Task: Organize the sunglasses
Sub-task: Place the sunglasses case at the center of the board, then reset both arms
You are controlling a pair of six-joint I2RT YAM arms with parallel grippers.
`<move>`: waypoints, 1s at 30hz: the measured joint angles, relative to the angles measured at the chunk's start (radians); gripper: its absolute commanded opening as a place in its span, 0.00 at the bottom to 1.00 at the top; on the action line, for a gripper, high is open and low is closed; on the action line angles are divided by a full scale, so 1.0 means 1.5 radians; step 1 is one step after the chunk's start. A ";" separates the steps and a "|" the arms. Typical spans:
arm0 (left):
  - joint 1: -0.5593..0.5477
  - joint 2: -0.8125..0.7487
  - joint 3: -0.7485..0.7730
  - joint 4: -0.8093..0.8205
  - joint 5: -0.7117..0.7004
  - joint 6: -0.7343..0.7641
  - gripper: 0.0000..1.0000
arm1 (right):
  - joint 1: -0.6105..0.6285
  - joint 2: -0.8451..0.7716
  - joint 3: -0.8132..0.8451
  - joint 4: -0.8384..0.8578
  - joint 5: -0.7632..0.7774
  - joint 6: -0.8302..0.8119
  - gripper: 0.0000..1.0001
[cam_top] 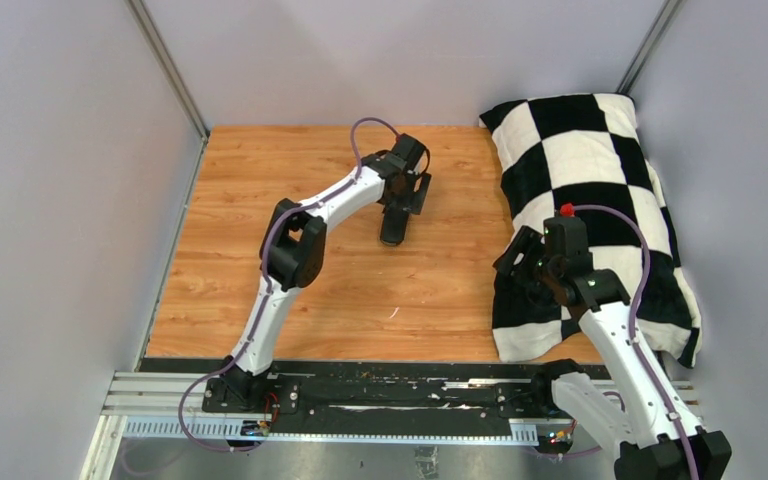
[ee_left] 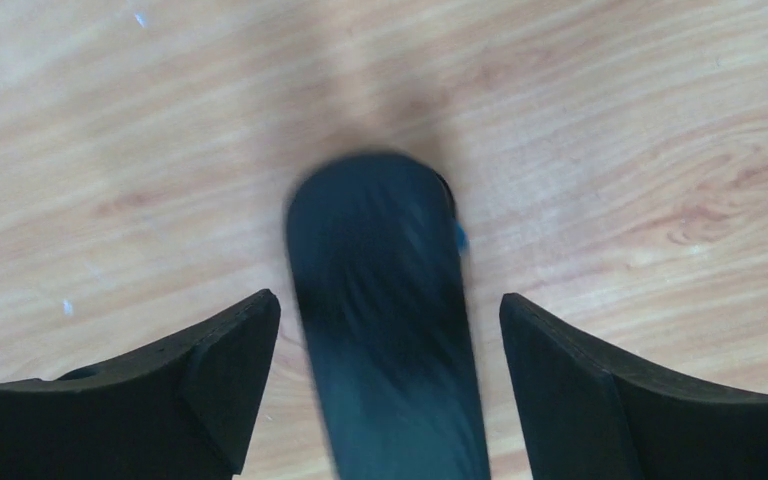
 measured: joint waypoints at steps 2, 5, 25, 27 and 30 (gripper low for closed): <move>-0.001 0.002 0.001 -0.012 0.007 0.000 0.94 | 0.000 -0.004 0.000 -0.002 0.000 -0.006 0.75; -0.006 -0.021 -0.006 -0.022 0.016 -0.002 0.95 | 0.000 -0.005 0.001 -0.006 0.003 -0.023 0.76; -0.009 -0.841 -0.670 0.109 0.038 -0.040 0.95 | 0.000 0.033 0.158 -0.018 0.111 -0.204 0.77; -0.009 -0.878 -0.710 0.104 0.026 -0.053 0.95 | 0.000 0.025 0.156 -0.013 0.116 -0.208 0.77; -0.009 -0.924 -0.745 0.094 -0.005 -0.071 0.95 | 0.000 0.004 0.147 -0.002 0.126 -0.211 0.77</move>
